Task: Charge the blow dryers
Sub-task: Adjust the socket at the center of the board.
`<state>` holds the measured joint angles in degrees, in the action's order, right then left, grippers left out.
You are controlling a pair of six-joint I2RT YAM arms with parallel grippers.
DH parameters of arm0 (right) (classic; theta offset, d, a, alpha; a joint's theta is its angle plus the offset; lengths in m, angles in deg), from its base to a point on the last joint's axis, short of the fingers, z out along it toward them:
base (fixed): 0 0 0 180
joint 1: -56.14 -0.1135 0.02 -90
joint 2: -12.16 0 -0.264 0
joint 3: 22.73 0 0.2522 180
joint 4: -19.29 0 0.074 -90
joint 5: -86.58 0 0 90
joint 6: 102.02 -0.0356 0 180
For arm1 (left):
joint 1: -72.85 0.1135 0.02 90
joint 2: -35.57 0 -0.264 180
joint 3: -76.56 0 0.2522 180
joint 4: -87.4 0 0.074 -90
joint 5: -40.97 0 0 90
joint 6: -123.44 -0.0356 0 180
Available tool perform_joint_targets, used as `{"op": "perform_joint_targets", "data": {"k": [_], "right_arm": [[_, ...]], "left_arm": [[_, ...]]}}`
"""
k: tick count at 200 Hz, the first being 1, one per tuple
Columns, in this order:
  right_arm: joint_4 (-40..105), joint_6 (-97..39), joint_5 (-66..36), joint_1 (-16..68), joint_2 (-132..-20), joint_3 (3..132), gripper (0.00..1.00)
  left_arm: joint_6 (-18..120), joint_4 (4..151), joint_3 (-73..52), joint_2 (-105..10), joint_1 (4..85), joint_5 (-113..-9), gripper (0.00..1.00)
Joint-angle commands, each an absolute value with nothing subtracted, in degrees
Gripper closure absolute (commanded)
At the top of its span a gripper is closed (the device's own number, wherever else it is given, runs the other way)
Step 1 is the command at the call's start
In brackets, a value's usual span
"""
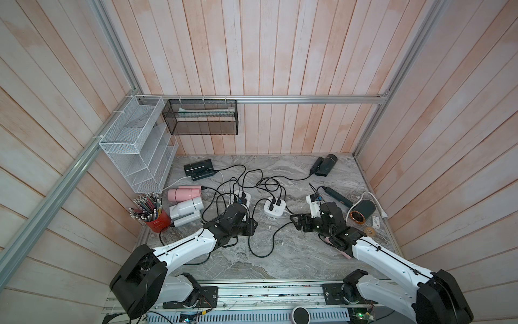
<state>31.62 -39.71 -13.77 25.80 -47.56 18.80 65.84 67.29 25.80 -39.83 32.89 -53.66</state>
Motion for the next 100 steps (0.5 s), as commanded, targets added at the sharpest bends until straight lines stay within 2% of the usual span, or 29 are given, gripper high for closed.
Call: {"op": "perform_joint_targets", "data": {"k": [1,100], "right_arm": [[32.6,-39.6,-12.7,25.5,-47.2,20.7,0.21],[32.0,-39.3,-12.4,25.5,-48.2,21.1,0.21]], "left_arm": [[66.2,72.2,25.8,-41.7,33.5,-51.1,0.59],[64.5,79.2,16.4,-53.0,33.7,-53.6,0.65]]}}
